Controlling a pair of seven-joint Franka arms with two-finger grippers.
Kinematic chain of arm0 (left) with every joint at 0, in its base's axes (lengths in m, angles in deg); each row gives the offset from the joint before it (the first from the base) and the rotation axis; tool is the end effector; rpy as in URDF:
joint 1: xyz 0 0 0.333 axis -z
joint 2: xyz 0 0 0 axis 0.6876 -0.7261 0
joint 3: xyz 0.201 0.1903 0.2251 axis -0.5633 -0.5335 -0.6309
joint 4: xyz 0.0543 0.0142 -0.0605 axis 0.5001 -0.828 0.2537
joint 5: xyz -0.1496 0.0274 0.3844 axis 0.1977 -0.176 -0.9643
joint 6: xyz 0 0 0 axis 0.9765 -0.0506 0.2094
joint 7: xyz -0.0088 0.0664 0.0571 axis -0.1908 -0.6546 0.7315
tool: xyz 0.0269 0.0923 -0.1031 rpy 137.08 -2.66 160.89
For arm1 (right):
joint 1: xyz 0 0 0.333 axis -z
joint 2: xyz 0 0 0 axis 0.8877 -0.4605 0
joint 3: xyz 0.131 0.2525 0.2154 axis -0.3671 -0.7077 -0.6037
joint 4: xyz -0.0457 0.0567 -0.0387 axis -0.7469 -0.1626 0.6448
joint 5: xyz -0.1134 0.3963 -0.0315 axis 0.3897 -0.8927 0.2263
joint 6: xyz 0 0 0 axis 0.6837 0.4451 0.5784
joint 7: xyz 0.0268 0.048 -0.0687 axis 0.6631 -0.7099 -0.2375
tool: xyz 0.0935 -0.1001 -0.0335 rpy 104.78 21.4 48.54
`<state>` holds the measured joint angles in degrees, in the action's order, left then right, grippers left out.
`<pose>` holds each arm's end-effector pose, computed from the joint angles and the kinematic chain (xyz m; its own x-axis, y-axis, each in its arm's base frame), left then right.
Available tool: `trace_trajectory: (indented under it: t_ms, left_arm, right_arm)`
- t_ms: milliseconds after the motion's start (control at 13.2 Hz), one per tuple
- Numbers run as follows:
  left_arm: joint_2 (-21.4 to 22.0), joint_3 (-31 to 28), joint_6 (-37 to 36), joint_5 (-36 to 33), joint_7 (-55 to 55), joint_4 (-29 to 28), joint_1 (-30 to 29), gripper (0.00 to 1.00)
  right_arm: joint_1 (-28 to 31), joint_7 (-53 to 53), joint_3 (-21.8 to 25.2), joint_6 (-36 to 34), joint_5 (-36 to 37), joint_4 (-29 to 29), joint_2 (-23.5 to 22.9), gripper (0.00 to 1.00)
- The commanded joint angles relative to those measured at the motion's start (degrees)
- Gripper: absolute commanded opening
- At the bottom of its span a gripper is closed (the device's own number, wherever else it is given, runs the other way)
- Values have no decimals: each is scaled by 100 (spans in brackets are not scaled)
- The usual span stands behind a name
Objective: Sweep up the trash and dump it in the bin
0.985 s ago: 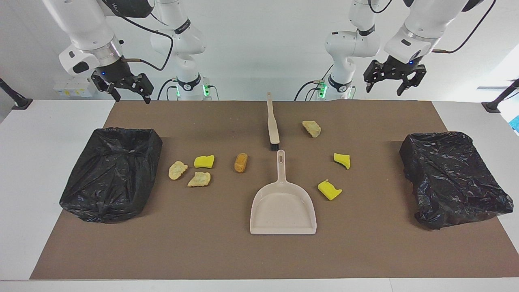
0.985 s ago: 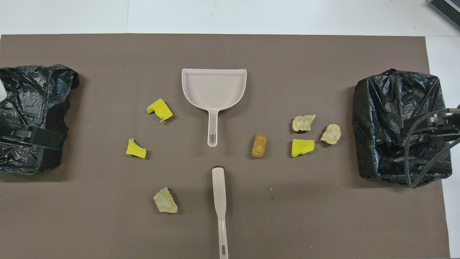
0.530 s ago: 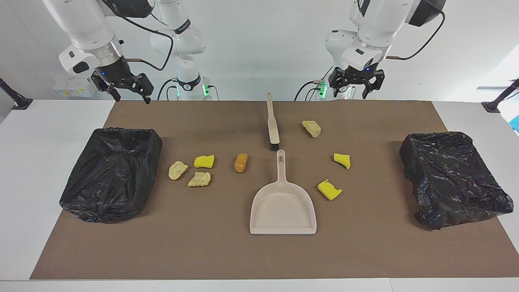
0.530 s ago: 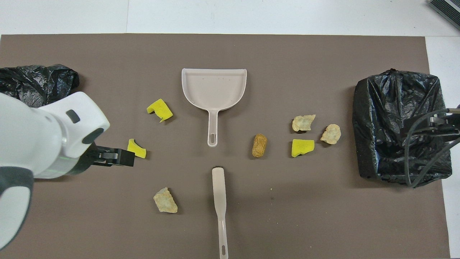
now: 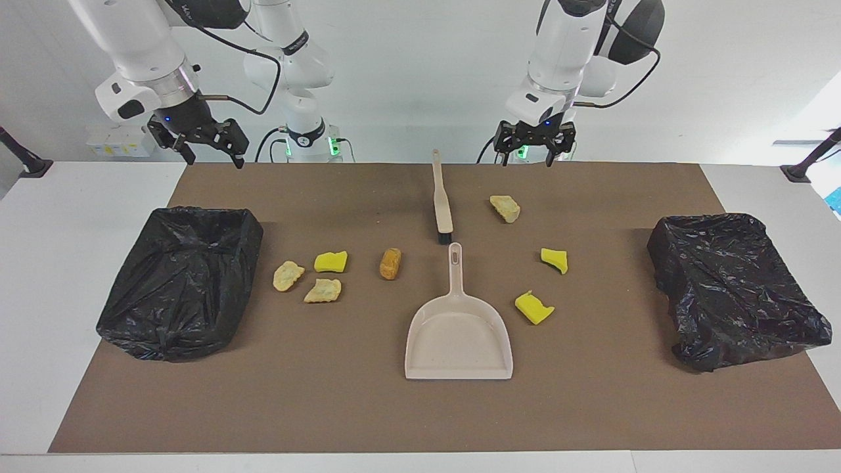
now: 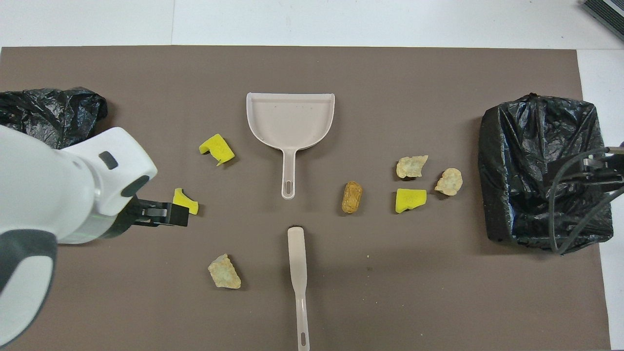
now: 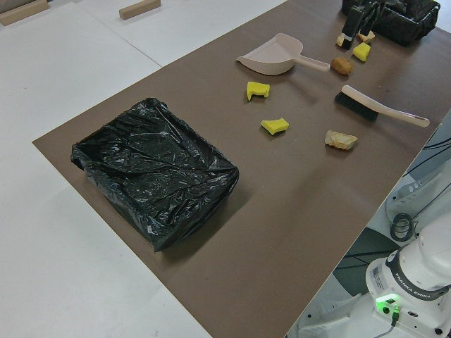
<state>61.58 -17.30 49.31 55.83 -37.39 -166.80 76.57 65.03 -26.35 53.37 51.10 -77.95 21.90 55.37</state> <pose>0.4170 -0.2963 0.5491 0.9971 -0.0656 -0.0392 -0.0656 -0.9978 0.0002 0.5461 -0.0173 0.6364 0.9895 -0.1197 -0.0809 -0.1196 -0.9928 0.0062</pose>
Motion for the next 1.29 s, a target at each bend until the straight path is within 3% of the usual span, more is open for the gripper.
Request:
trace_trajectory:
  t_ms: [0, 682, 985, 1212]
  left_arm:
    - [363, -90, 355, 6, 345, -597, 368, 100]
    - [285, -90, 1093, 147, 979, -1519, 1281, 100]
    - [258, -90, 1848, 147, 1076, -2232, 1793, 100]
    - [-49, -82, 2235, 147, 1583, -2294, 2170, 100]
  right_arm:
    - [19, -83, 26, 16, -124, 12, 40, 100]
    - [19, -83, 26, 16, -124, 12, 40, 100]
    - [28, -83, 26, 7, -115, 21, 40, 100]
    - [-16, -31, 43, -98, -28, 152, 127, 100]
